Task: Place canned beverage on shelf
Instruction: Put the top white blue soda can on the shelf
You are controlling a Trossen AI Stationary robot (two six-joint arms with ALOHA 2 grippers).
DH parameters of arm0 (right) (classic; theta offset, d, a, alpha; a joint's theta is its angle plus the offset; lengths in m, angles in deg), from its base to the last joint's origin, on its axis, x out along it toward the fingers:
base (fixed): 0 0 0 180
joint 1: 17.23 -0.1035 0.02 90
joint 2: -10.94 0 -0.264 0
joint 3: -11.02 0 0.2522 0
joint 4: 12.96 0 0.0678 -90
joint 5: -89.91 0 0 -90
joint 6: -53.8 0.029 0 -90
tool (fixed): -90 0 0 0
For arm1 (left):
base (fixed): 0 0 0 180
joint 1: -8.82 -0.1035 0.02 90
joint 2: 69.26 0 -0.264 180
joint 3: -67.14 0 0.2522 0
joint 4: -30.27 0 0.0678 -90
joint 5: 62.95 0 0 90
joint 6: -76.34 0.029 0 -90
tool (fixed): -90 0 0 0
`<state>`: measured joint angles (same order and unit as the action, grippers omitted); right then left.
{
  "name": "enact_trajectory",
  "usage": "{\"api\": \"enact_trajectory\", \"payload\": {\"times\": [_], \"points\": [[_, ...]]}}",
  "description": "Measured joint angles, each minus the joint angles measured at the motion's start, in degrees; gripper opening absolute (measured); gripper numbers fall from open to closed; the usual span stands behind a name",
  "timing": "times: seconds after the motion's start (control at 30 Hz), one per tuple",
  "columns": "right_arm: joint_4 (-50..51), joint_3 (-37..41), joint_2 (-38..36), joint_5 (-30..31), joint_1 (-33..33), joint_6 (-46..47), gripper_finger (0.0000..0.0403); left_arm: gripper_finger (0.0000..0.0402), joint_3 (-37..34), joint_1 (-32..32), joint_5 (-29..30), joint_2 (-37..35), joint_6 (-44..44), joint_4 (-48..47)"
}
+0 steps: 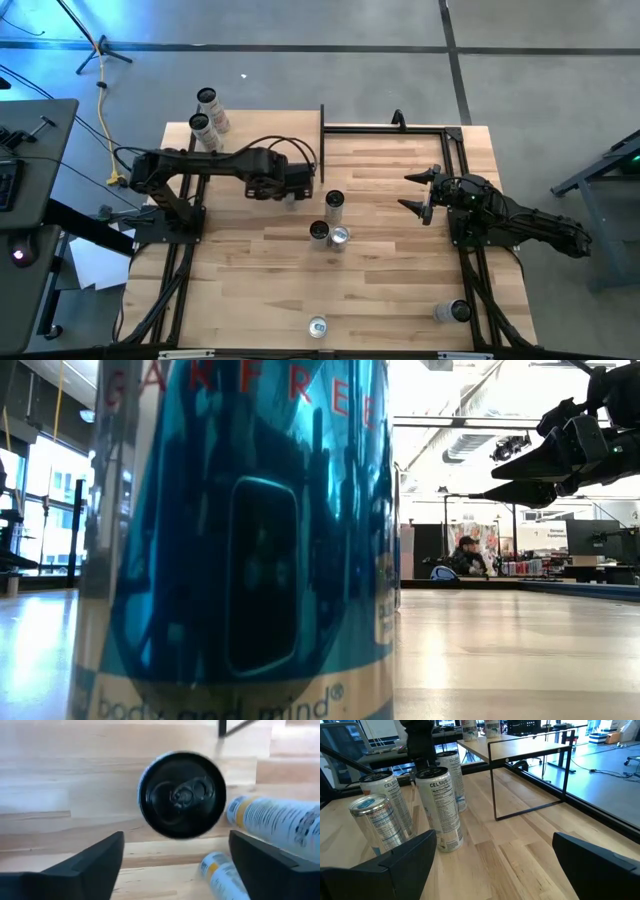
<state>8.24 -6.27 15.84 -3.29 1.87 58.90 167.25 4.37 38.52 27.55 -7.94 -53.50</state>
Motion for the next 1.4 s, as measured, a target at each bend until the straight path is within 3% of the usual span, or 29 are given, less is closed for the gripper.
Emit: {"api": "enact_trajectory", "payload": {"times": [0.27, 0.83, 1.07, 1.4], "points": [[0.0, 0.0, 0.0, 0.0, 0.0, 0.0, 0.0387, 0.0396, 0.0, -0.1, 3.2, 0.4, -7.8, 2.3], [0.0, 0.0, 0.0, 0.0, 0.0, 0.0, 0.0387, 0.0394, 0.0, -4.0, -1.1, 4.9, -12.8, 2.0], [0.0, 0.0, 0.0, 0.0, 0.0, 0.0, 0.0387, 0.0342, 0.0, -4.0, -0.6, 4.9, -16.5, 0.7], [0.0, 0.0, 0.0, 0.0, 0.0, 0.0, 0.0387, 0.0212, 0.0, -3.7, -0.5, 4.8, -14.4, 0.8]]}}
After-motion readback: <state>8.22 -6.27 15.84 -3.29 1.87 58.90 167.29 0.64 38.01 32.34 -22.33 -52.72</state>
